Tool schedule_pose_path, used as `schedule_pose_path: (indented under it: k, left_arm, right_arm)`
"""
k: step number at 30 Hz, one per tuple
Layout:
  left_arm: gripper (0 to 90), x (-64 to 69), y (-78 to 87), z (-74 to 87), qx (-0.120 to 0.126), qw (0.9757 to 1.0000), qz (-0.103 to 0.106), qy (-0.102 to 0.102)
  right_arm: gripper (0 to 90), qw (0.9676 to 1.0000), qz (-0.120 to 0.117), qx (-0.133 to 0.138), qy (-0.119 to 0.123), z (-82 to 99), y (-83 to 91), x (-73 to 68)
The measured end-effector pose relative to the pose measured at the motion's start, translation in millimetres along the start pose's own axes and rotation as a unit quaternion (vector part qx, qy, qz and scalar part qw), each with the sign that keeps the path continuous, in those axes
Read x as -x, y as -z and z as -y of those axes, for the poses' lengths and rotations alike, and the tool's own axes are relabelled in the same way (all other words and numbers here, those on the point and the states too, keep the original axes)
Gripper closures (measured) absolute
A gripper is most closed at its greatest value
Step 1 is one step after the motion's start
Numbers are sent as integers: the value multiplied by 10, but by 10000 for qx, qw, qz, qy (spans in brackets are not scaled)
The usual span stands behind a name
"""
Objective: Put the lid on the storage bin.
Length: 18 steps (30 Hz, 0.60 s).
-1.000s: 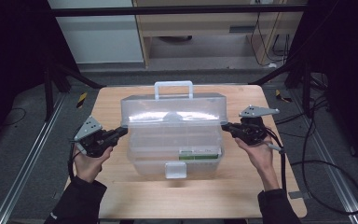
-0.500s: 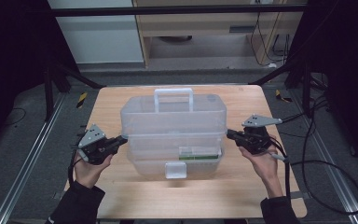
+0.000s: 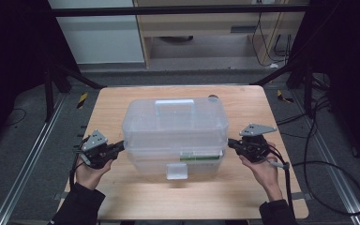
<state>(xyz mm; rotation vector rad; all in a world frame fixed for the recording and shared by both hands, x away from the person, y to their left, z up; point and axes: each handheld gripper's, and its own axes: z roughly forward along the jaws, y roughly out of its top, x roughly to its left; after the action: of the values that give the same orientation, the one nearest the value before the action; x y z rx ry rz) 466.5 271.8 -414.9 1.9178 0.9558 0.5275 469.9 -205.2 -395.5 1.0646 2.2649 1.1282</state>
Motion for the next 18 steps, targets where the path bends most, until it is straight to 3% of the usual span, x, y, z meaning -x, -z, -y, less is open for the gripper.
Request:
schedule_pose_path:
  k: [2,5,11,15,18]
  left_arm:
    - [845,-62,-36,58,-84,9999,-87,56]
    - [818,-189,-75,152,-202,9992,-245,228]
    - [672,-410,-114,326,-300,9957,-705,528]
    - [538,-516,-100,393,-286,9921,-1043,641]
    - [457,-560,-92,419,-255,9899,-1188,727]
  right_arm:
    - [894,10000,-20,-70,-27,52,-26,16]
    - [890,9994,222,-248,6,124,-53,59]
    - [846,9977,572,-68,-354,287,-4,263]
    - [756,9946,837,54,-612,412,35,399]
    - [632,9921,1045,92,-695,498,40,490]
